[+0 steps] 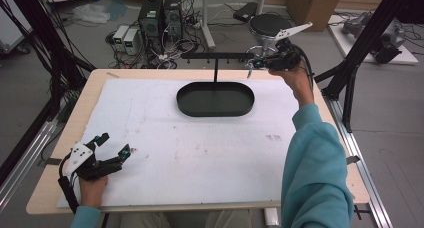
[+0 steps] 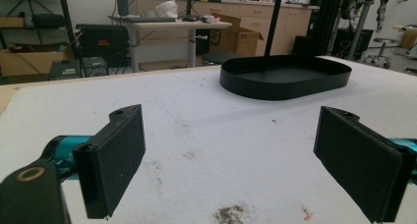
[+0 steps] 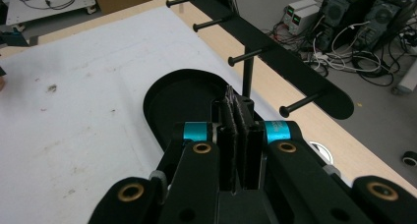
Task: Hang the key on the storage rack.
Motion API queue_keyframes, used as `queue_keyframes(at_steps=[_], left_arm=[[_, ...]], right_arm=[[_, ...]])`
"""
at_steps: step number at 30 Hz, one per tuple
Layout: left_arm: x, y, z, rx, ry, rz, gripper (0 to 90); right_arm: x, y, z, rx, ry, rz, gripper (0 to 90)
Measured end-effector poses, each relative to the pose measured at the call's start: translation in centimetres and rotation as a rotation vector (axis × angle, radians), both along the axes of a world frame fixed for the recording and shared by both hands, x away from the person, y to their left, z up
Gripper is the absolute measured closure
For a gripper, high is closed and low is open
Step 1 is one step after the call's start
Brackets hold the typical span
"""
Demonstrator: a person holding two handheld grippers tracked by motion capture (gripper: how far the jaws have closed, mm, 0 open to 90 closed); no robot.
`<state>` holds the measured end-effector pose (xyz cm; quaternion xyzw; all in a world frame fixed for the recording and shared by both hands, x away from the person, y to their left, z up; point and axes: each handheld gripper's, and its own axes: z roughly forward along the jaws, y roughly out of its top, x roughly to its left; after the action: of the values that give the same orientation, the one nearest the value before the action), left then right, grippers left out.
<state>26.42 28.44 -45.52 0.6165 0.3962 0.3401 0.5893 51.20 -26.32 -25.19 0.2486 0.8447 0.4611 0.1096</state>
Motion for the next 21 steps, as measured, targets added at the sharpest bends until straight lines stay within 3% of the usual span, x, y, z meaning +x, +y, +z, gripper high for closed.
queue_keyframes(at_steps=[21], left_arm=[[0.0,0.0,0.0,-0.001,-0.001,0.001,12.5]], right_arm=[[1.0,1.5,-1.2,-0.060,-0.019,-0.094,89.3]])
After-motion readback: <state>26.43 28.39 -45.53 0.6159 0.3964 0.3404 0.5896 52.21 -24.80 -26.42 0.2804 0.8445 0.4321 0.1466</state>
